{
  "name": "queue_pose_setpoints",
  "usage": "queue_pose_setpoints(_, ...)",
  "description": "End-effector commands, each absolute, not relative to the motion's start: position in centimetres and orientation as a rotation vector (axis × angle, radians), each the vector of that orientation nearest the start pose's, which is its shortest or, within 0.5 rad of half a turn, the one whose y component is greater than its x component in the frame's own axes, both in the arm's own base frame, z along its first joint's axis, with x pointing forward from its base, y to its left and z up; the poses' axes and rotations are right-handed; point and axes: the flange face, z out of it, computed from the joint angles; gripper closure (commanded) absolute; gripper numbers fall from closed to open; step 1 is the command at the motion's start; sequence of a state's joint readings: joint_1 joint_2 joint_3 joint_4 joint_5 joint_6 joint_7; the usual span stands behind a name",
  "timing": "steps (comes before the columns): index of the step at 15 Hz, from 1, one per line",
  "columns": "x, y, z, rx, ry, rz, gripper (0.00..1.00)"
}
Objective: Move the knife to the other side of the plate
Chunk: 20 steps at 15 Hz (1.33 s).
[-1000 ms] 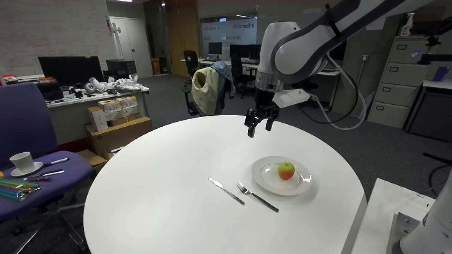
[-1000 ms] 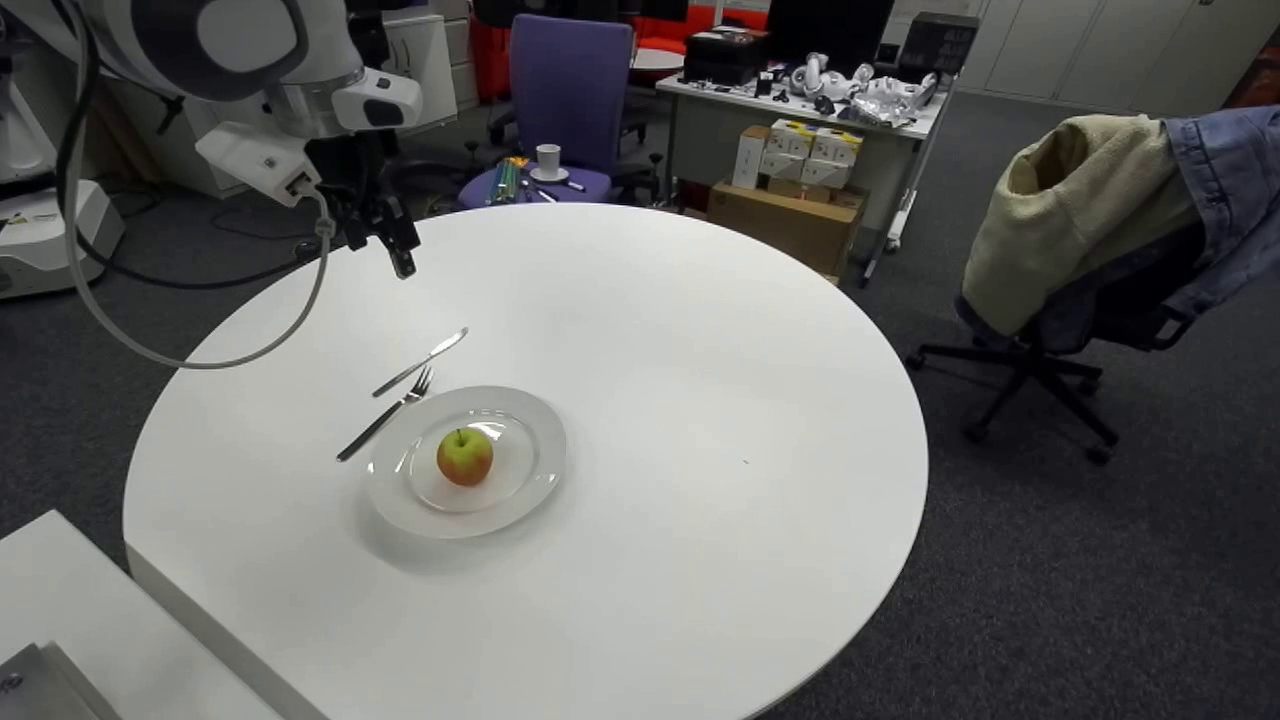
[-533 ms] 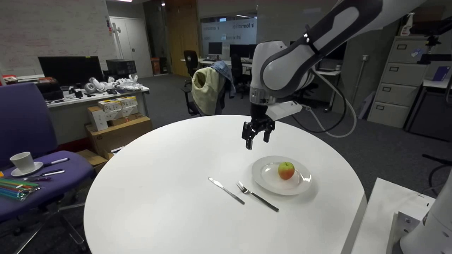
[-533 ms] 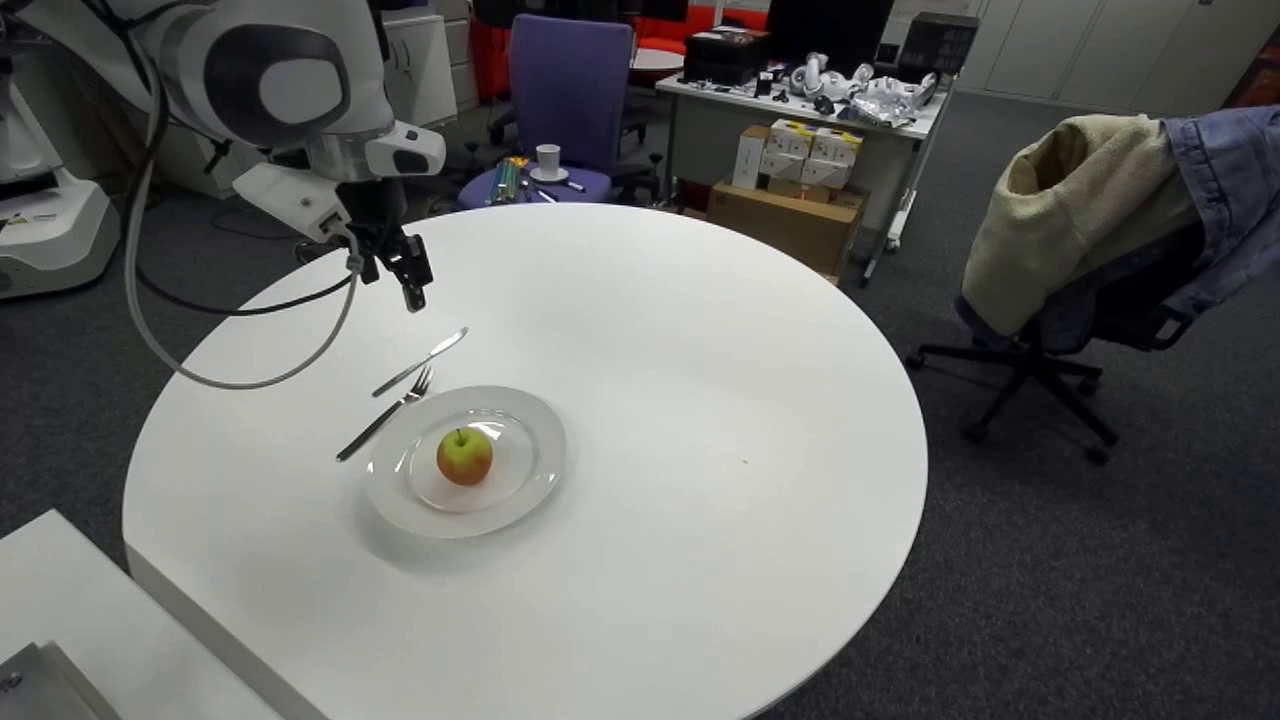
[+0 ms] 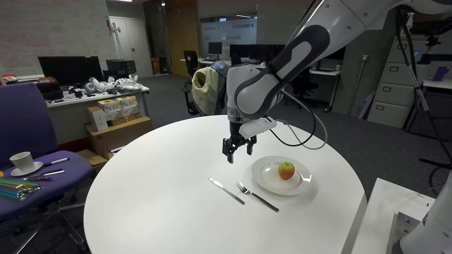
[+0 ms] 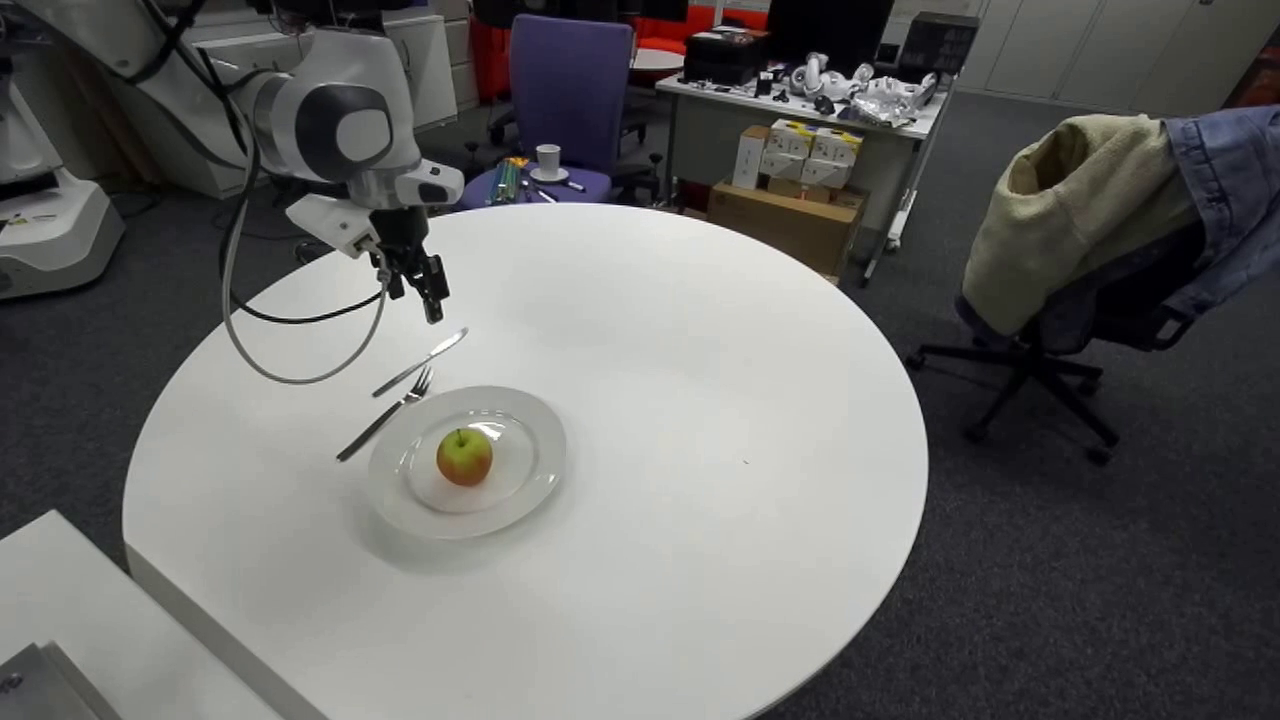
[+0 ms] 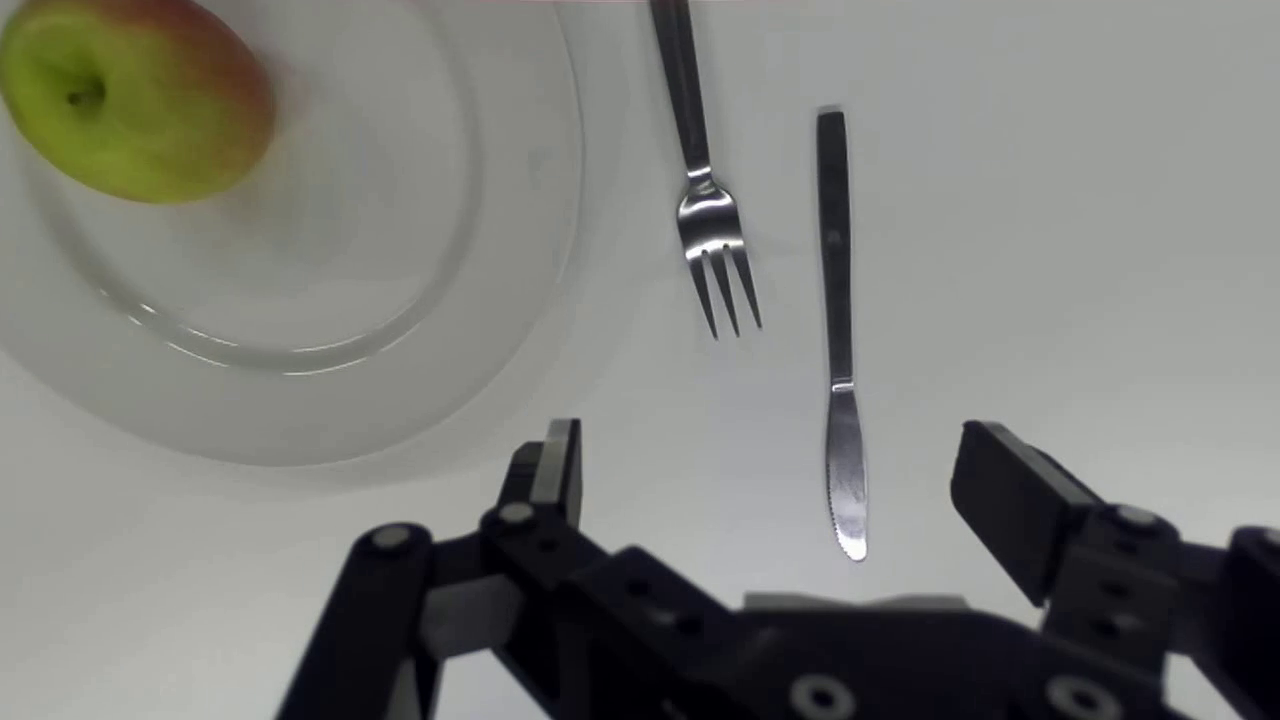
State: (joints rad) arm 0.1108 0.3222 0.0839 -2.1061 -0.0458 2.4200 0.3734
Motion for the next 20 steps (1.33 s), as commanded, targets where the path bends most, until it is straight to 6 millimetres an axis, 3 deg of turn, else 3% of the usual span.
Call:
queue_pose_setpoints(1, 59.6, 14.0, 24.5, -3.175, 0.227, -0.001, 0.00)
queue_pose_setpoints(6, 61.5, 16.8, 21.5, -3.185, 0.168, 0.037, 0.00)
queue_pose_setpoints(13, 62.2, 17.7, 17.8, -3.168, 0.170, 0.162, 0.00)
queue_pose_setpoints(14, 62.3, 17.7, 17.6, -3.168, 0.173, 0.181, 0.06)
queue_pose_setpoints(15, 62.3, 17.7, 17.3, -3.170, 0.174, 0.200, 0.21)
queue_pose_setpoints(17, 62.5, 17.8, 17.1, -3.173, 0.176, 0.223, 0.20)
queue_pose_setpoints(20, 62.8, 17.8, 17.1, -3.175, 0.175, 0.242, 0.29)
